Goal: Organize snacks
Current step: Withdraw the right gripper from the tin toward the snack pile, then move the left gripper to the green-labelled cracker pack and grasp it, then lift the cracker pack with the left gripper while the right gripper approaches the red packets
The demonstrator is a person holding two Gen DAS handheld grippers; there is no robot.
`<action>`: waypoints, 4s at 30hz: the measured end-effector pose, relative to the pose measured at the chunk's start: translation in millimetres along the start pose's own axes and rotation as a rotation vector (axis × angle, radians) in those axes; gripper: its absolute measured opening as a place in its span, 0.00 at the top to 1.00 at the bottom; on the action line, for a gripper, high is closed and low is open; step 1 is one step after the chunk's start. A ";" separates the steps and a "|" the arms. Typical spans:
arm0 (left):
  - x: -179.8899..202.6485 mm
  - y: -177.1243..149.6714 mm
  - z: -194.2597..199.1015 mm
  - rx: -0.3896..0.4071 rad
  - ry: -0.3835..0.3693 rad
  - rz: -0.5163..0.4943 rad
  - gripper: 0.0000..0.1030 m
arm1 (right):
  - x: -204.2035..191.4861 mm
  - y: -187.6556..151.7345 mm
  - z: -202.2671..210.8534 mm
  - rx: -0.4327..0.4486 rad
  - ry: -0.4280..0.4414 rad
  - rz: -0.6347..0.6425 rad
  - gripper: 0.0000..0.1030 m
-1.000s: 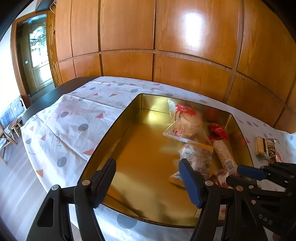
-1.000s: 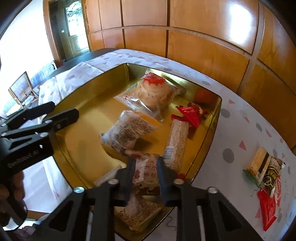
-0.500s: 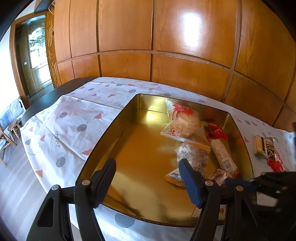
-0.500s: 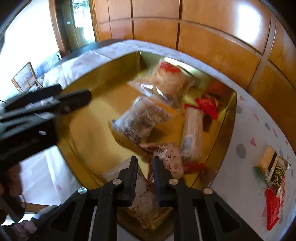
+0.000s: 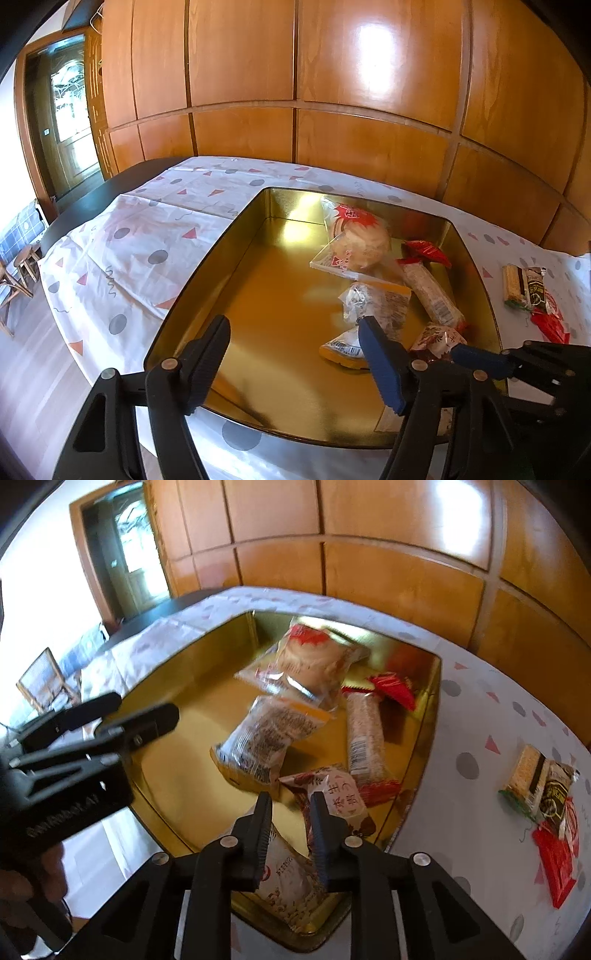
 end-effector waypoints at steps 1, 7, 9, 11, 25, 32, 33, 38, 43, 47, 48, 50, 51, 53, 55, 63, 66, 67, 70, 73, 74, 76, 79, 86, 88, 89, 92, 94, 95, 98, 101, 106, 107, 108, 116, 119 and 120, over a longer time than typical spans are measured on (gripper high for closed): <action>0.7 0.2 0.6 0.002 -0.001 -0.001 0.29 | 1.5 0.3 3.5 0.010 -0.005 -0.009 0.77; 7.3 0.5 4.2 0.009 -0.014 -0.014 0.29 | 7.5 -2.8 17.9 0.044 -0.035 -0.038 0.76; 10.0 0.6 5.7 0.011 -0.019 -0.020 0.29 | 10.4 -3.2 21.5 0.054 -0.045 -0.046 0.76; 12.1 1.0 6.9 0.015 -0.022 -0.025 0.29 | 13.0 -2.9 24.6 0.065 -0.060 -0.054 0.76; 20.6 0.2 9.3 0.016 -0.043 -0.046 0.29 | 50.5 -9.5 49.6 0.114 -0.131 -0.151 0.76; 22.1 -0.5 8.3 0.012 -0.049 -0.052 0.29 | 98.6 -30.4 54.5 0.088 -0.206 -0.245 0.74; 22.6 -0.7 7.7 0.009 -0.051 -0.054 0.29 | 107.7 -36.0 54.4 0.079 -0.225 -0.257 0.73; 26.1 -1.6 6.2 0.001 -0.060 -0.060 0.29 | 160.5 -75.2 50.3 0.006 -0.329 -0.338 0.72; 34.0 -2.4 5.5 -0.007 -0.071 -0.079 0.28 | 208.8 -115.4 58.6 -0.035 -0.436 -0.431 0.72; 45.4 -0.2 4.6 -0.013 -0.095 -0.106 0.29 | 247.7 -146.3 66.7 -0.066 -0.532 -0.520 0.72; 49.5 0.9 4.8 -0.013 -0.103 -0.115 0.28 | 258.0 -153.8 69.1 -0.070 -0.554 -0.545 0.72; 59.9 3.5 5.8 -0.009 -0.122 -0.139 0.28 | 272.8 -164.4 72.8 -0.074 -0.597 -0.579 0.72; 67.5 5.3 6.5 -0.008 -0.138 -0.154 0.29 | 277.6 -168.0 74.0 -0.074 -0.614 -0.588 0.72; 81.0 8.4 7.5 -0.005 -0.163 -0.180 0.28 | 287.7 -173.6 76.2 -0.074 -0.649 -0.599 0.72; 99.1 12.8 7.4 -0.004 -0.190 -0.216 0.29 | 296.8 -177.3 75.3 -0.070 -0.673 -0.607 0.72; 179.2 19.0 -4.8 -0.066 -0.340 -0.333 0.30 | 315.9 -191.7 58.5 -0.038 -0.703 -0.608 0.69; 209.4 19.3 -22.0 -0.121 -0.383 -0.363 0.32 | 317.6 -193.1 58.4 -0.021 -0.690 -0.622 0.68; 216.3 19.0 -26.9 -0.134 -0.389 -0.369 0.32 | 317.8 -193.6 58.6 -0.016 -0.683 -0.628 0.68; 240.0 15.5 -50.8 -0.192 -0.405 -0.385 0.32 | 319.7 -195.7 59.2 0.001 -0.661 -0.647 0.67; 262.9 11.4 -83.8 -0.268 -0.424 -0.392 0.32 | 320.5 -196.8 59.4 0.013 -0.644 -0.656 0.65; 267.4 9.9 -91.5 -0.281 -0.426 -0.386 0.32 | 320.2 -197.1 59.6 0.017 -0.641 -0.658 0.64; 277.9 9.7 -110.8 -0.312 -0.422 -0.371 0.32 | 320.4 -197.7 59.9 0.024 -0.633 -0.662 0.64; 290.6 12.3 -132.6 -0.331 -0.409 -0.371 0.32 | 320.7 -198.4 60.3 0.037 -0.613 -0.670 0.60; 316.0 19.3 -175.9 -0.359 -0.379 -0.361 0.31 | 319.0 -197.6 59.0 0.057 -0.574 -0.671 0.50; 320.3 19.4 -187.6 -0.382 -0.377 -0.357 0.31 | 318.1 -197.4 58.5 0.062 -0.565 -0.670 0.48; 322.2 20.2 -193.0 -0.384 -0.373 -0.355 0.31 | 317.8 -197.2 58.3 0.062 -0.564 -0.670 0.48; 326.3 21.6 -208.8 -0.394 -0.368 -0.355 0.32 | 317.8 -197.3 58.0 0.064 -0.562 -0.670 0.48; 325.2 20.9 -217.6 -0.402 -0.373 -0.334 0.41 | 317.7 -197.4 57.9 0.065 -0.562 -0.670 0.48; 324.7 22.3 -217.1 -0.385 -0.363 -0.339 0.49 | 317.6 -197.5 57.9 0.066 -0.561 -0.671 0.48; 320.5 18.4 -209.6 -0.364 -0.358 -0.359 0.55 | 317.6 -197.6 58.1 0.068 -0.559 -0.673 0.48; 312.9 9.0 -193.1 -0.354 -0.364 -0.359 0.55 | 318.0 -197.5 58.1 0.067 -0.558 -0.673 0.48; 295.8 -17.4 -155.8 -0.341 -0.360 -0.356 0.55 | 317.9 -197.6 58.1 0.067 -0.558 -0.674 0.48; 292.2 -24.6 -145.6 -0.334 -0.364 -0.370 0.55 | 317.9 -197.6 58.1 0.067 -0.558 -0.674 0.48; 290.3 -30.7 -138.0 -0.330 -0.367 -0.381 0.55 | 317.9 -197.7 58.1 0.067 -0.559 -0.674 0.48; 264.3 -76.9 -88.1 -0.253 -0.374 -0.484 0.54 | 317.5 -197.6 58.0 0.063 -0.561 -0.671 0.48; 261.2 -83.2 -86.2 -0.202 -0.391 -0.497 0.54 | 317.2 -197.2 57.3 0.058 -0.564 -0.667 0.48; 262.4 -84.3 -86.8 -0.187 -0.393 -0.505 0.54 | 317.0 -197.1 57.2 0.057 -0.565 -0.666 0.48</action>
Point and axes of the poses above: each gripper's, at about its wrist camera, not at the fingertips, and z roughly against the way its jaws point, x to its right, y to its top, the point moved 5 cm from there along -z, roughly the way its jaws point, and after that the axes turned 11 degrees about -y, right-handed, at the moved point
